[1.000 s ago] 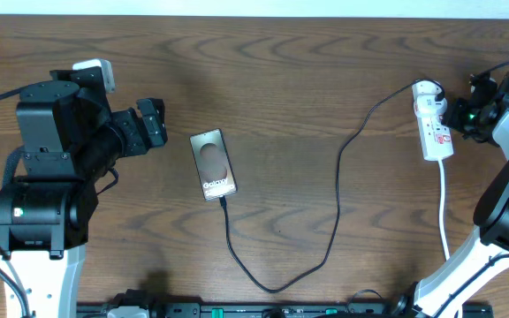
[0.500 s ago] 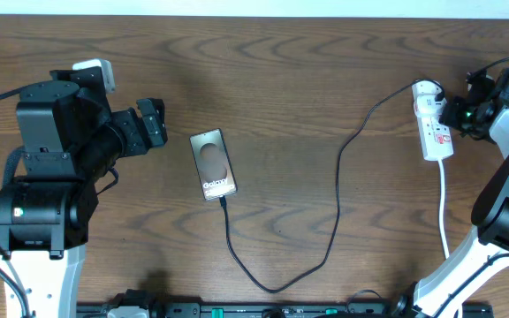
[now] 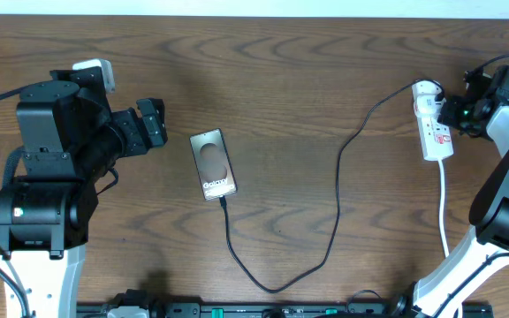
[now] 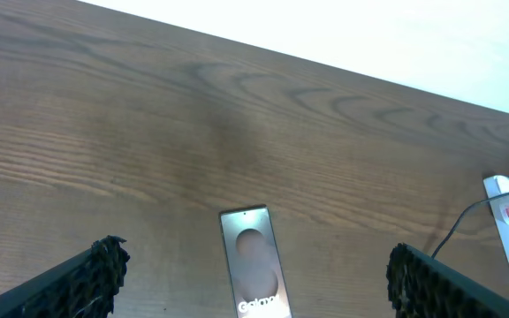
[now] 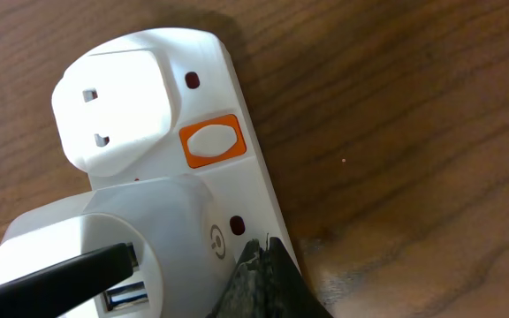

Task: Plug charger to phone and switch on socket
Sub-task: 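Press the orange switch on the power strip with the right gripper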

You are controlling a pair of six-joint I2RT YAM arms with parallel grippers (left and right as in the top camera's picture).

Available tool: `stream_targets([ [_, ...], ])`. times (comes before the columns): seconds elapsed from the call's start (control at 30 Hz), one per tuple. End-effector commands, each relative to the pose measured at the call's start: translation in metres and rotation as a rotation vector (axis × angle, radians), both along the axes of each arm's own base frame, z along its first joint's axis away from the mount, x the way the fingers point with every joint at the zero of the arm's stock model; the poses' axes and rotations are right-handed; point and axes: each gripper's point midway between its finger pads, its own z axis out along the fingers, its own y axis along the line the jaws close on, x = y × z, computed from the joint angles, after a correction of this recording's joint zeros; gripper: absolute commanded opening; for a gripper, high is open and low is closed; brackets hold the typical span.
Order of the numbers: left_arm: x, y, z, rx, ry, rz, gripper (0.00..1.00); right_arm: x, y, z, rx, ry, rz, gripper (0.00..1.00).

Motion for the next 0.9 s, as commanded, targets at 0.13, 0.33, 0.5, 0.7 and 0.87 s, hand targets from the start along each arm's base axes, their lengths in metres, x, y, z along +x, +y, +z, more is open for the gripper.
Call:
stream_targets([
  [0.13, 0.001, 0.002, -0.002, 0.001, 0.008, 0.007, 0.96, -0.014, 0.054, -0.023, 0.102, 0.085, 0.116, 0.01],
  [0.33, 0.001, 0.002, -0.002, 0.001, 0.009, 0.007, 0.96, -0.016, 0.061, -0.024, 0.107, 0.100, 0.128, 0.01],
  [0.5, 0.001, 0.002, -0.002, 0.001, 0.009, 0.007, 0.96, -0.016, 0.067, -0.025, 0.108, 0.104, 0.141, 0.01],
  [0.7, 0.001, 0.002, -0.002, 0.001, 0.008, 0.007, 0.96, -0.015, 0.075, -0.025, 0.099, 0.112, 0.157, 0.01],
  [0.87, 0.001, 0.002, -0.002, 0.001, 0.009, 0.007, 0.96, -0.014, 0.079, -0.025, 0.099, 0.112, 0.166, 0.01],
])
